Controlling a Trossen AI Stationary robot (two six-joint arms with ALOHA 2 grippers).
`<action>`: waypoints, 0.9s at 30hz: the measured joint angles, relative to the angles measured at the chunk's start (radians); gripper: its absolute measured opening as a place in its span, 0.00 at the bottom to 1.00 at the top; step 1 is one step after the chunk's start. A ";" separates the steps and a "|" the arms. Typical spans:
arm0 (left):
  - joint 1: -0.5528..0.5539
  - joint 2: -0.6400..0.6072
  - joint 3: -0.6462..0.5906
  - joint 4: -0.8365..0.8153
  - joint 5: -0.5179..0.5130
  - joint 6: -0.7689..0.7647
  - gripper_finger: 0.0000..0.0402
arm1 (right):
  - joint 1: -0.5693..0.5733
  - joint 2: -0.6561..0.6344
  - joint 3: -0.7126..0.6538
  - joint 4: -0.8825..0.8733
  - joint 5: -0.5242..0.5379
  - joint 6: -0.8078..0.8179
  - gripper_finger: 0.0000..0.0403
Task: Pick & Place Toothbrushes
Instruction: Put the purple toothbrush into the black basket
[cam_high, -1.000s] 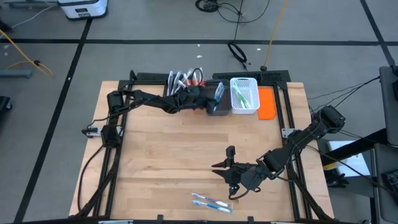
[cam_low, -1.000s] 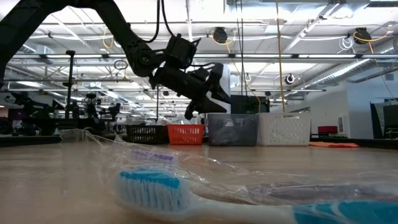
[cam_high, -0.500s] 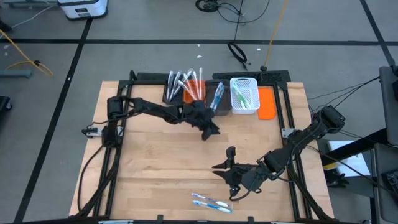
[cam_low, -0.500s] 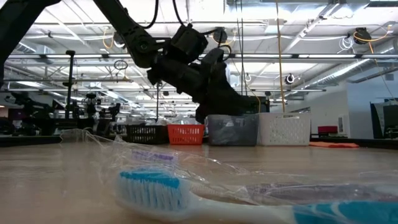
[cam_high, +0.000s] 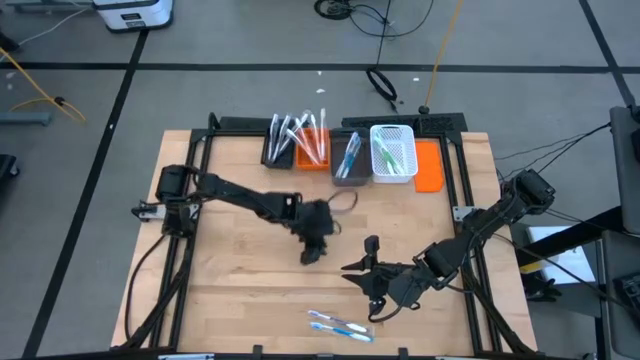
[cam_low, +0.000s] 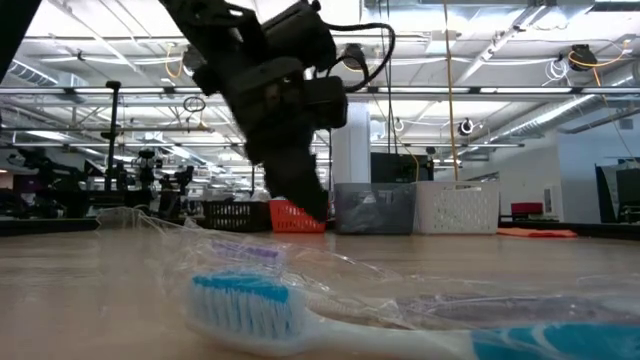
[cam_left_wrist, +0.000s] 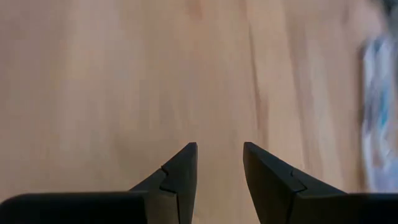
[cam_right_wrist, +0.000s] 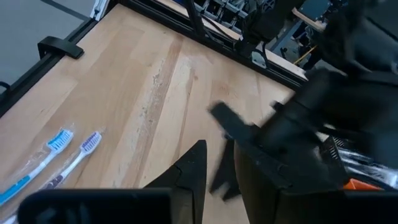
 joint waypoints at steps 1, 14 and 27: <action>-0.022 0.000 -0.001 -0.032 -0.023 0.000 0.32 | 0.000 0.000 0.000 -0.002 0.000 0.009 0.18; -0.297 0.000 -0.001 -0.184 -0.193 -0.057 0.32 | 0.000 0.000 0.000 -0.013 0.000 0.012 0.18; -0.474 0.000 -0.001 -0.188 -0.327 -0.145 0.32 | 0.000 0.000 0.000 -0.013 0.000 0.012 0.18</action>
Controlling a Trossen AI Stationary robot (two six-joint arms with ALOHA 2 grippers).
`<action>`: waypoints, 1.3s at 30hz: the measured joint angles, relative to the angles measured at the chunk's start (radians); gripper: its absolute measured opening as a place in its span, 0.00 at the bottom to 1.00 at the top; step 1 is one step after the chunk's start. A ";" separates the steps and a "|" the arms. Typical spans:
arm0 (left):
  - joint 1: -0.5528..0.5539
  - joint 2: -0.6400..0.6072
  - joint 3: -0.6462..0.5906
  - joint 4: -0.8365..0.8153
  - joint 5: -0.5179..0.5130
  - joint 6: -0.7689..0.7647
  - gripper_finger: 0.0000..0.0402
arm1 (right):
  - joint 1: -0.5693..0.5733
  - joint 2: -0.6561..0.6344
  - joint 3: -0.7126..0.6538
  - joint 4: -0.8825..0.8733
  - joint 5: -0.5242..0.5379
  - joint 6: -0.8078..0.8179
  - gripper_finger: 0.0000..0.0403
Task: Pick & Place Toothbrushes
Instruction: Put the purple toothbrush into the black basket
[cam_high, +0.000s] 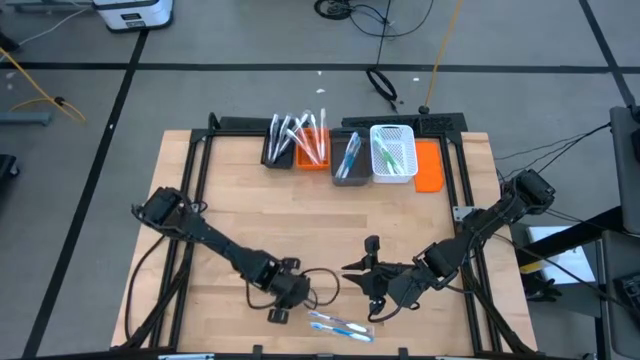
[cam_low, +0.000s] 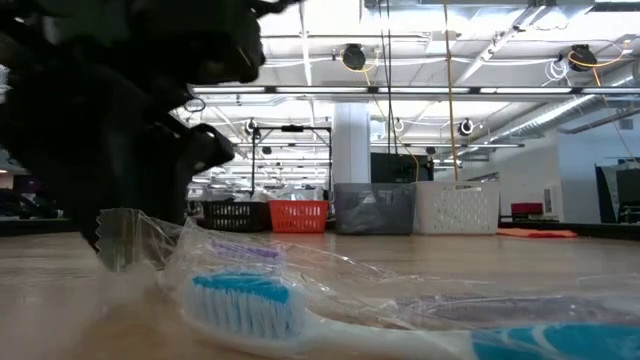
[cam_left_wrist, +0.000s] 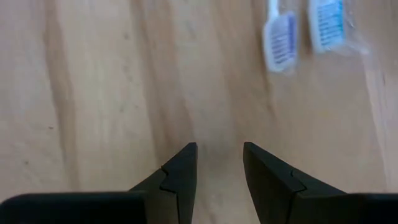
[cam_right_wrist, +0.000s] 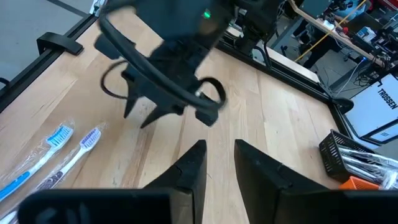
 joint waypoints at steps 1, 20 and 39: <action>-0.012 0.000 0.000 0.000 -0.013 -0.009 0.32 | 0.000 0.000 0.000 0.000 0.000 0.000 0.18; -0.136 0.004 0.000 0.166 -0.188 -0.012 0.32 | 0.000 0.000 0.000 0.001 0.000 0.000 0.18; -0.129 0.031 0.000 0.250 -0.222 0.009 0.32 | 0.000 0.000 0.000 0.002 0.000 0.000 0.18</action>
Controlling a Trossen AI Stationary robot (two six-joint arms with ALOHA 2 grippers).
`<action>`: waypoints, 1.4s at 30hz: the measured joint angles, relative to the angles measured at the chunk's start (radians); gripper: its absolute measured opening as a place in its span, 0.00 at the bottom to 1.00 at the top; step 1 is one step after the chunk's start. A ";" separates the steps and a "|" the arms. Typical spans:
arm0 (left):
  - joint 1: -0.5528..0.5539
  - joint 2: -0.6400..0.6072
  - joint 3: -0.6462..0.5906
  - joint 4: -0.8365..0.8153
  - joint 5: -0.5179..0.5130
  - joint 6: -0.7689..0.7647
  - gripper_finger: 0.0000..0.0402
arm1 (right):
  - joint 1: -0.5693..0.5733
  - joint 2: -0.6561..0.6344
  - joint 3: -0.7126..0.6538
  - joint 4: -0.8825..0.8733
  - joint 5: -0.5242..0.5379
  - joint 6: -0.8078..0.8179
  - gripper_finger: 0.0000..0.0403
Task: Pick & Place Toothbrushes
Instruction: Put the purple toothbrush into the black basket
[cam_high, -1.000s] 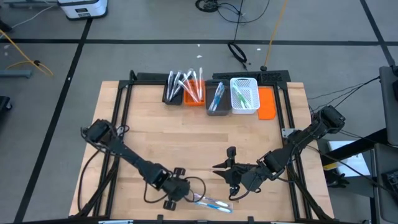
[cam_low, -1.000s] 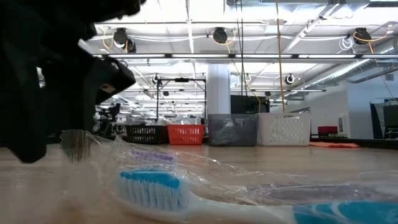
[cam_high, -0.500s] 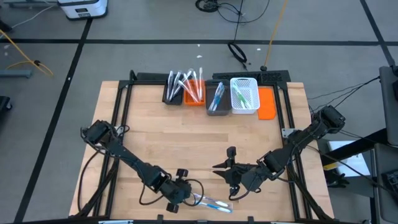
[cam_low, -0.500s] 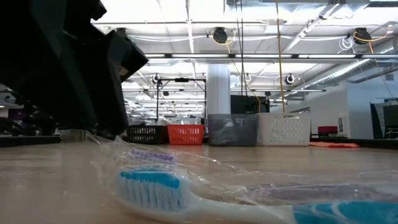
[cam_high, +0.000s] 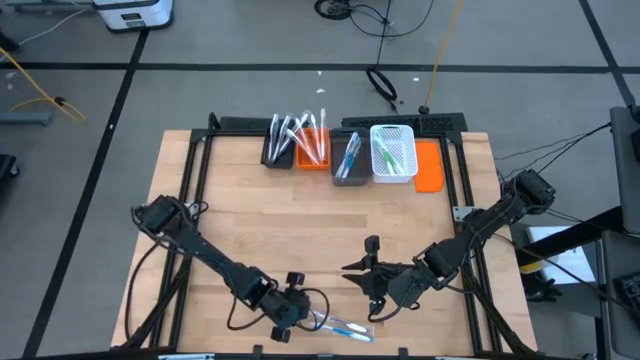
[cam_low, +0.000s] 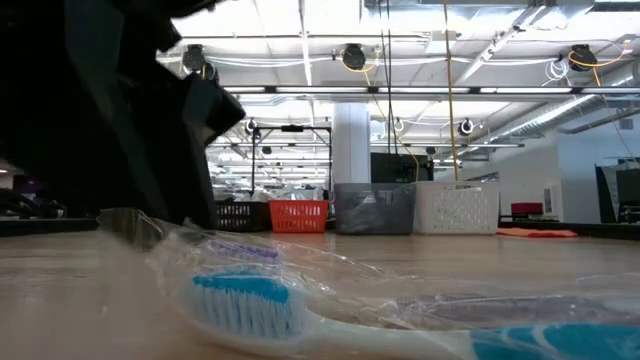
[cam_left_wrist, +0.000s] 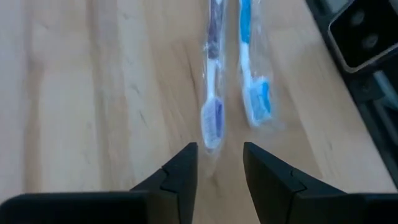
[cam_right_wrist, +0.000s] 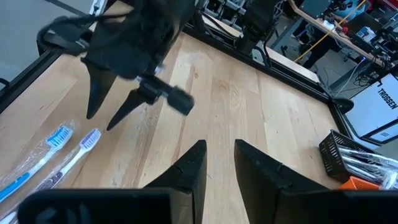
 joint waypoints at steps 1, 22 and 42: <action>0.001 0.010 0.000 0.007 0.016 0.000 0.32 | 0.000 0.000 0.000 0.000 0.000 0.000 0.18; 0.030 0.029 0.000 -0.009 0.028 -0.025 0.01 | 0.000 0.000 0.000 0.015 0.000 0.000 0.18; 0.043 -0.287 -0.001 -0.349 -0.298 -0.039 0.00 | -0.046 0.000 -0.039 0.033 -0.012 0.171 0.18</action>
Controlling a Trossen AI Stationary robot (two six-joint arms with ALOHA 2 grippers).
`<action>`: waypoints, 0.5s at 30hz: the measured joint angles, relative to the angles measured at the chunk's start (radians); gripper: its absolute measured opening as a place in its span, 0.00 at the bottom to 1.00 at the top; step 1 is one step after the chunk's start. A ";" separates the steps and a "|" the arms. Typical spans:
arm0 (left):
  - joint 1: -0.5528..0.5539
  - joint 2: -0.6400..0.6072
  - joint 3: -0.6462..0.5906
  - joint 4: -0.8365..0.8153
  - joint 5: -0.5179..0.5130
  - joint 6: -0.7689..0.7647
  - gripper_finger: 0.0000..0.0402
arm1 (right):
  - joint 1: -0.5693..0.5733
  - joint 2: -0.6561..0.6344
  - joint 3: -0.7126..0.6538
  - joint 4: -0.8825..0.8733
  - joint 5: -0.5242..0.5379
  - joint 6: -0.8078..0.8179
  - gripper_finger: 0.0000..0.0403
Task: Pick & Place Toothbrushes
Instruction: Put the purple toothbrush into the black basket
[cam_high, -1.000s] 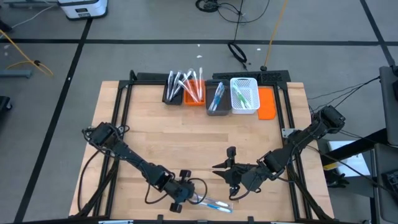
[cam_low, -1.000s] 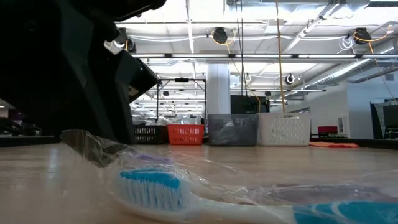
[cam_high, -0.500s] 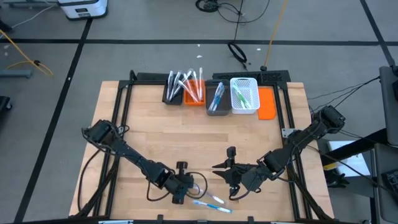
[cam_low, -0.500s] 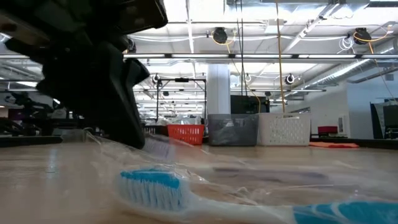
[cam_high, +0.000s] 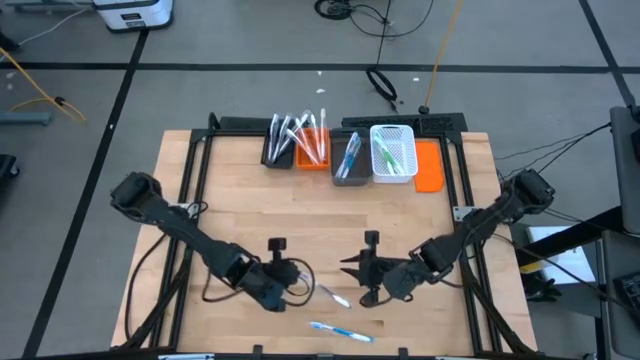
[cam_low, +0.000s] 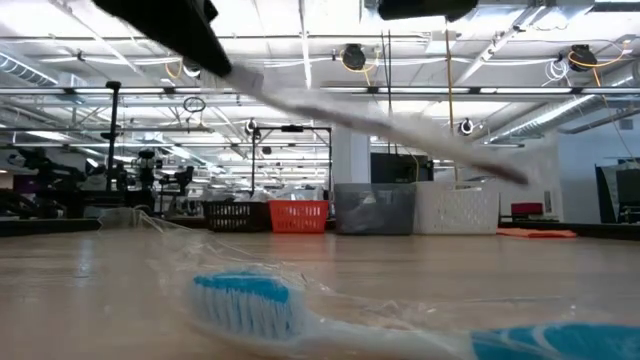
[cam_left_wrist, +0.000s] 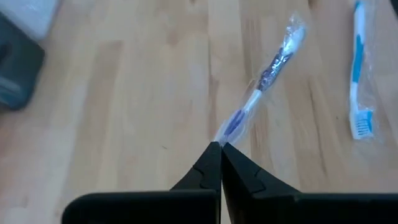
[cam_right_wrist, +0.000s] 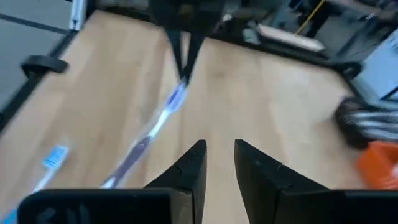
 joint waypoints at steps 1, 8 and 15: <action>0.000 -0.017 0.000 -0.008 -0.006 0.006 0.00 | -0.013 0.000 -0.005 0.003 -0.025 0.017 0.18; 0.003 -0.094 0.000 -0.032 -0.031 0.058 0.00 | -0.105 0.000 -0.051 0.198 -0.176 -0.004 0.18; -0.004 -0.122 0.001 -0.121 -0.050 0.041 0.00 | -0.171 0.000 -0.051 0.279 -0.190 -0.034 0.18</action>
